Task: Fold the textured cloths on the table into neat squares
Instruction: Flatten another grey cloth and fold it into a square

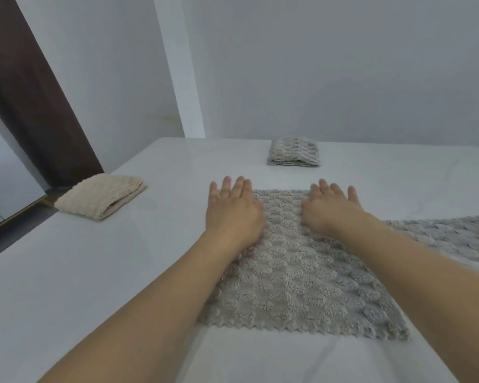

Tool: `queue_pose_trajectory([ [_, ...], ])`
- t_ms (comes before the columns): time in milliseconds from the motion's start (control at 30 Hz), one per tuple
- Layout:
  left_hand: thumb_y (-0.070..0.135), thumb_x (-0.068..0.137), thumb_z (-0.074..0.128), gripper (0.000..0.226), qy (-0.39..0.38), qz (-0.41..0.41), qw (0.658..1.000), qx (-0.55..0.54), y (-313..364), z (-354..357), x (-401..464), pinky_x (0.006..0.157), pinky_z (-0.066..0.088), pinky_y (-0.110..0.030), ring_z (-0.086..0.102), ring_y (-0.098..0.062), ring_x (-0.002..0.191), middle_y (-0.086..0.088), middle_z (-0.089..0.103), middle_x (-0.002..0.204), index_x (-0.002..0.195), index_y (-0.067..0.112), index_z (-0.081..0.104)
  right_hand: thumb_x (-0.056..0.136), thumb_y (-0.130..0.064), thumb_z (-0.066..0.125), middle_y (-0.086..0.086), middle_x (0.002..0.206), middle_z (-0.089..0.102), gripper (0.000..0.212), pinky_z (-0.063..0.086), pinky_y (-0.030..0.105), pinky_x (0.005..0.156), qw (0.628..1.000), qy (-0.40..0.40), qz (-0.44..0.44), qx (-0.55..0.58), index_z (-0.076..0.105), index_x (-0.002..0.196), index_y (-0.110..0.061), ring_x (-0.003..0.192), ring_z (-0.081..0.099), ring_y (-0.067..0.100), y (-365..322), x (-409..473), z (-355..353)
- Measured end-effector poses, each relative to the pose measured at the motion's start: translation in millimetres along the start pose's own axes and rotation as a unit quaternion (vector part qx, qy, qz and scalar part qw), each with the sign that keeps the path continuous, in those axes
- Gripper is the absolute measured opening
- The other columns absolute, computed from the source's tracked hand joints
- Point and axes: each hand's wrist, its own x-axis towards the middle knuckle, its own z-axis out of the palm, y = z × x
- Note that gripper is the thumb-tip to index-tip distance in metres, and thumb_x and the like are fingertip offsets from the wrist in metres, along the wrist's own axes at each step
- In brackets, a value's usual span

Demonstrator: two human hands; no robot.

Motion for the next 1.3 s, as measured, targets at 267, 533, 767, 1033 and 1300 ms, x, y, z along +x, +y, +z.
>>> queue_pose_trajectory([
  [267, 0.044, 0.103, 0.013, 0.06, -0.061, 0.008, 0.997, -0.052, 15, 27, -35, 0.122, -0.004, -0.044, -0.004, -0.018, 0.152, 0.005, -0.002, 0.166, 0.158, 0.021, 0.003, 0.102, -0.042, 0.01, -0.005, 0.163, -0.004, 0.057, -0.003, 0.044, 0.12, 0.994, 0.023, -0.081, 0.069, 0.003, 0.156, -0.023, 0.149, -0.006, 0.017, -14, -53, 40],
  [533, 0.045, 0.104, 0.012, 0.06, -0.068, -0.008, 0.996, -0.065, -25, 20, -50, 0.123, -0.003, -0.04, -0.004, -0.015, 0.152, 0.005, -0.003, 0.166, 0.158, 0.022, 0.003, 0.102, -0.043, 0.007, -0.006, 0.162, -0.007, 0.058, -0.003, 0.04, 0.121, 0.997, 0.004, -0.048, 0.053, -0.001, 0.155, -0.023, 0.149, -0.007, 0.014, 20, -66, 35],
  [767, 0.04, 0.103, 0.012, 0.06, -0.09, -0.061, 0.994, -0.009, -42, -2, -52, 0.121, -0.006, -0.05, 0.0, -0.023, 0.152, -0.001, 0.002, 0.166, 0.158, 0.014, 0.007, 0.101, -0.039, 0.008, 0.003, 0.162, -0.01, 0.06, -0.007, 0.049, 0.119, 1.0, -0.026, -0.008, -0.009, -0.003, 0.155, -0.015, 0.149, -0.009, 0.023, 24, -74, 11],
  [1033, 0.049, 0.103, 0.015, 0.059, -0.061, 0.025, 0.996, -0.052, -9, 16, -111, 0.122, -0.006, -0.041, -0.004, -0.015, 0.152, 0.006, 0.0, 0.166, 0.158, 0.031, 0.006, 0.102, -0.041, 0.008, -0.004, 0.163, -0.001, 0.058, -0.003, 0.044, 0.12, 0.994, 0.045, -0.085, 0.056, 0.004, 0.156, -0.021, 0.149, -0.004, 0.017, -8, -135, 49],
  [1300, 0.047, 0.104, 0.009, 0.06, -0.081, -0.002, 0.996, -0.026, -44, 13, -121, 0.122, -0.005, -0.043, -0.006, -0.013, 0.151, 0.007, -0.004, 0.165, 0.158, 0.024, 0.0, 0.102, -0.043, 0.007, -0.003, 0.163, -0.004, 0.059, -0.003, 0.04, 0.121, 0.996, 0.032, -0.068, 0.048, 0.001, 0.156, -0.02, 0.149, -0.005, 0.016, 16, -140, 48],
])
